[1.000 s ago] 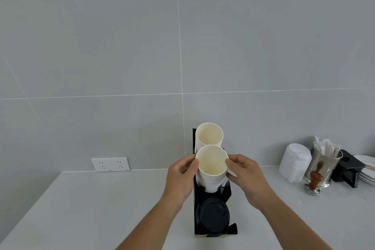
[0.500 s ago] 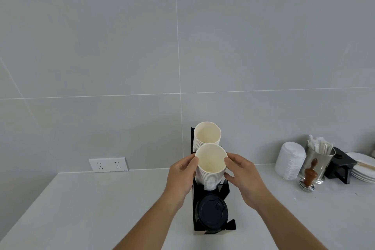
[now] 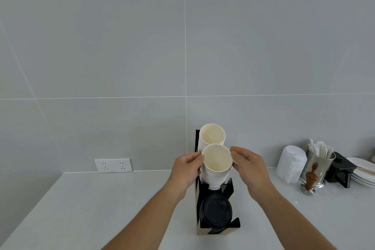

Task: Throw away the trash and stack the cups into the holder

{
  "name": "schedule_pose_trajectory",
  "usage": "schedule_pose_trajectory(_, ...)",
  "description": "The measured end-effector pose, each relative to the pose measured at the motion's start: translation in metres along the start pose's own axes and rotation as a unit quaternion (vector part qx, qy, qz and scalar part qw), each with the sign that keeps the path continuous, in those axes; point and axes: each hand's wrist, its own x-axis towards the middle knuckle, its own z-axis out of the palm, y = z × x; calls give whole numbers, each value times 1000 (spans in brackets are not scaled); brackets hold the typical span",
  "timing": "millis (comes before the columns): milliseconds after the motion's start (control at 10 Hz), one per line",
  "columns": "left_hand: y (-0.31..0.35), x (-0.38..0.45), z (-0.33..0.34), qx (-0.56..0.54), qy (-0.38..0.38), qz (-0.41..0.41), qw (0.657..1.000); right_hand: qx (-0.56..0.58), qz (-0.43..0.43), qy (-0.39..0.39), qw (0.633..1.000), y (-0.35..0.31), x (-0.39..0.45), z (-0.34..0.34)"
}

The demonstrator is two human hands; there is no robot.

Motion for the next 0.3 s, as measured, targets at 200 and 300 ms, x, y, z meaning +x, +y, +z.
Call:
schedule_pose_trajectory(200, 22, -7, -17, -8, -27, 27, 999, 38, -39, -1, 999, -30, 2, -3)
schedule_pose_trajectory(300, 38, -9, -27, 9, -21, 58, 998, 68, -70, -11, 995, -56, -3, -2)
